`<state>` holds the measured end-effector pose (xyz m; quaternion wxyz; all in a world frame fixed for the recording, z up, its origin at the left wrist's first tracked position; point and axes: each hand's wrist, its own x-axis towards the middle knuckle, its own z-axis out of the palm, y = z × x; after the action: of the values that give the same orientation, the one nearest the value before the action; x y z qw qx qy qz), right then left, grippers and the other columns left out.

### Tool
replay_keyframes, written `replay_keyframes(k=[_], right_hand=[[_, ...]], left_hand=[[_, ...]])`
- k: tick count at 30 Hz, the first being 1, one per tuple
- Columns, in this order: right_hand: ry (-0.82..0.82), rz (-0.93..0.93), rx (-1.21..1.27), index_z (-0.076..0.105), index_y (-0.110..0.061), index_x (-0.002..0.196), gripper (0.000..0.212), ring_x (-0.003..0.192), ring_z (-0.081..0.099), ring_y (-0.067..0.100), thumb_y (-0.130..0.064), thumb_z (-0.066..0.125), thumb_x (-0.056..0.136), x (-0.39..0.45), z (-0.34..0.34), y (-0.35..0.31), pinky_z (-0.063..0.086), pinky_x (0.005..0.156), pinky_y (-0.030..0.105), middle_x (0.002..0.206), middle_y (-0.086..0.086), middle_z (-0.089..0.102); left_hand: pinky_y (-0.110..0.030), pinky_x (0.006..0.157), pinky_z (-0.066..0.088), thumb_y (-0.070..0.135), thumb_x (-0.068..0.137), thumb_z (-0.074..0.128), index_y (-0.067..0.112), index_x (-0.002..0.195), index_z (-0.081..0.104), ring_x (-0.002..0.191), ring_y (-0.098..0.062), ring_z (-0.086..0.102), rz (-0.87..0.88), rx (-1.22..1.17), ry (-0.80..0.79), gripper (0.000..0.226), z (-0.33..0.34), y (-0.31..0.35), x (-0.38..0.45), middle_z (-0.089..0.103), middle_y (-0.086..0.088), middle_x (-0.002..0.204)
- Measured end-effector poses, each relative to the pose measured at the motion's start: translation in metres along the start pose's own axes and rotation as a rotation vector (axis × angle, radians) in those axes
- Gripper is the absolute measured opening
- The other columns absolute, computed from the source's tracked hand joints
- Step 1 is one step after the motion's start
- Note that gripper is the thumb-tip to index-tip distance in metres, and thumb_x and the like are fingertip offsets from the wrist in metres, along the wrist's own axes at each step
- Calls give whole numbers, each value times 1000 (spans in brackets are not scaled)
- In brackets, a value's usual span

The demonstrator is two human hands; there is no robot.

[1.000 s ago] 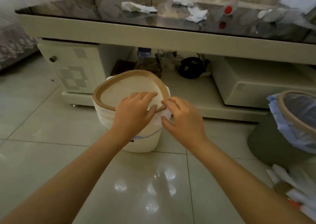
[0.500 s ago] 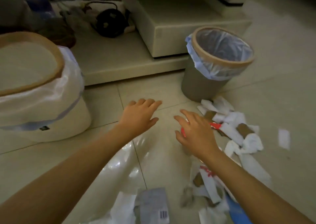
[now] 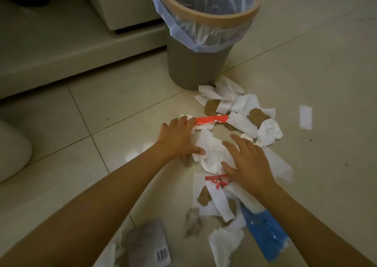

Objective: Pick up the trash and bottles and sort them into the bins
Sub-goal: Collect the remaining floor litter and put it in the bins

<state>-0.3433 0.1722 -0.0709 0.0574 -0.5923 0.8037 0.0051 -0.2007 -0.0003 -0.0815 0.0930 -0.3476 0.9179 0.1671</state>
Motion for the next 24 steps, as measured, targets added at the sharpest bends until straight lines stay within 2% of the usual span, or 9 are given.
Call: replay_keyframes(k=[3, 5, 9, 12, 16, 18, 20, 22, 24], right_hand=[[-32, 15, -7, 57, -19, 124, 64, 109, 61, 36, -61, 38, 80, -4, 15, 7, 52, 80, 49, 130, 15, 57], [-50, 29, 16, 55, -19, 125, 65, 100, 65, 33, -62, 37, 80, -7, 28, 11, 55, 73, 45, 129, 14, 57], [-60, 26, 157, 46, -21, 125, 51, 72, 66, 25, -53, 34, 87, -9, 45, 8, 55, 52, 32, 126, 13, 56], [-100, 27, 178, 45, -20, 133, 53, 90, 64, 28, -43, 49, 85, -4, 47, 3, 53, 65, 33, 137, 12, 48], [-135, 35, 277, 35, -21, 143, 66, 119, 52, 24, -54, 37, 86, 7, 42, -3, 47, 90, 33, 149, 7, 34], [-146, 27, 260, 34, -21, 143, 59, 122, 49, 22, -43, 50, 91, 12, 38, -4, 46, 92, 32, 150, 3, 32], [-52, 18, 254, 45, -18, 136, 53, 116, 53, 24, -35, 58, 89, 16, 33, -5, 48, 88, 34, 143, 4, 43], [78, 47, 255, 53, -15, 127, 47, 110, 57, 25, -34, 63, 86, 19, 26, -3, 50, 85, 37, 131, 6, 54], [168, 101, 304, 51, -15, 128, 52, 114, 54, 25, -33, 67, 83, 26, 22, 0, 49, 90, 40, 131, 6, 52]], left_hand=[[-58, 107, 26, 92, 54, 49, 32, 147, 10, 141, -32, 24, -80, -72, -71, 117, 13, 4, 17, 18, -3, 156], [-60, 107, 25, 96, 51, 41, 33, 147, 6, 142, -34, 22, -96, -103, -63, 121, 20, 10, 26, 17, -3, 157], [-50, 100, 38, 96, 53, 42, 31, 147, 11, 131, -29, 39, 1, -92, 9, 118, 28, 24, 31, 34, -2, 149], [-41, 90, 45, 79, 62, 61, 26, 146, 17, 120, -25, 46, 104, -21, 38, 108, 33, 27, 30, 42, -1, 140], [-33, 80, 46, 49, 79, 67, 26, 141, 30, 110, -21, 51, 100, -5, 96, 76, 35, 23, 29, 50, 0, 131], [-29, 71, 44, 36, 87, 60, 27, 135, 40, 100, -20, 56, 123, 11, 137, 53, 33, 19, 25, 56, 1, 120], [-28, 62, 42, 24, 90, 55, 27, 125, 52, 89, -21, 59, 158, 75, 173, 36, 29, 11, 22, 59, 1, 106], [-26, 54, 38, 18, 84, 63, 25, 113, 61, 75, -22, 62, 172, 127, 212, 30, 24, -1, 18, 61, 0, 94], [-22, 45, 36, 13, 68, 79, 21, 97, 68, 54, -20, 58, 226, 175, 233, 32, 22, -13, 16, 62, -1, 79]])
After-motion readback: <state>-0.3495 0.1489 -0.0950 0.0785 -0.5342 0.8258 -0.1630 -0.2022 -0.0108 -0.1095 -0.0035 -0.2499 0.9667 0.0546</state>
